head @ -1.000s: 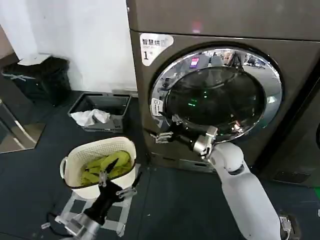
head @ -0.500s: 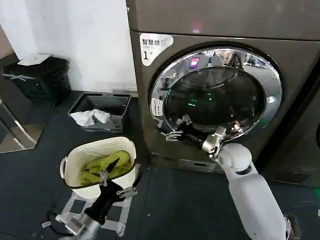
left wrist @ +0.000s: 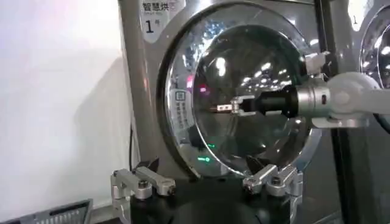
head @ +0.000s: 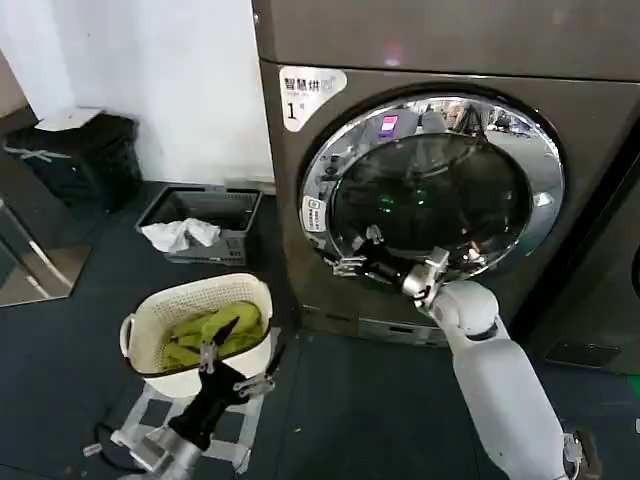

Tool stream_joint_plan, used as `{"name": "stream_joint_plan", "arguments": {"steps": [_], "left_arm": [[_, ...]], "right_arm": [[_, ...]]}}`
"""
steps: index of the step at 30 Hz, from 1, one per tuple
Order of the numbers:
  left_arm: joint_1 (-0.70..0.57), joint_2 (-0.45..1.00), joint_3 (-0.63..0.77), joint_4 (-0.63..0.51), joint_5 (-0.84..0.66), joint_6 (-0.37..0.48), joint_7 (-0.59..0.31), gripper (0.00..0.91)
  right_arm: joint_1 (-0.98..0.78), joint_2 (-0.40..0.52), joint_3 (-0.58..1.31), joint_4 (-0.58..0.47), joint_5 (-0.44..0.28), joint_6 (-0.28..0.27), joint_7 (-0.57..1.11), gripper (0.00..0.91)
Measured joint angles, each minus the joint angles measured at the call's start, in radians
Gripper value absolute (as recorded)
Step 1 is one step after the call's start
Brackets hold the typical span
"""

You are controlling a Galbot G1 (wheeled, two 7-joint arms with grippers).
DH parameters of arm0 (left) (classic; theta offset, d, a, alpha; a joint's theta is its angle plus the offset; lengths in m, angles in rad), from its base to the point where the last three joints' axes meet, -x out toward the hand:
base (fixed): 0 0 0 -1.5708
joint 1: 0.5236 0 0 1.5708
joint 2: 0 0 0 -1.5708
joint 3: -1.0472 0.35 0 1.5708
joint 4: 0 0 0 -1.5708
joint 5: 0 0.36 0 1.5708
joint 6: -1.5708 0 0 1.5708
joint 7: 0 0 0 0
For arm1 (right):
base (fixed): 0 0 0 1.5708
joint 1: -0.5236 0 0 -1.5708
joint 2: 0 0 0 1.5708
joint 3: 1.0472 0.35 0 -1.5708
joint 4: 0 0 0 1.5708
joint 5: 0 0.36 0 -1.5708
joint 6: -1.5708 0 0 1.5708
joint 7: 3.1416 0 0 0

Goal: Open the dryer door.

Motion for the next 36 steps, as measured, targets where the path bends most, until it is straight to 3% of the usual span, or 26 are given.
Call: {"name": "stream_joint_plan", "arguments": {"steps": [14,36], "left_arm": [[-0.007,0.002,-0.001,0.002,-0.004,-0.001,0.004,0.907],[-0.015,0.012,-0.006,0.009,-0.021,0.002,0.004,0.907]], "right_arm": [[0.049,0.019,-0.032,-0.056,-0.009,0.005,-0.011,0.907],[-0.004,0.006,-0.004,-0.019,-0.007,-0.006,-0.176,0.907]]}}
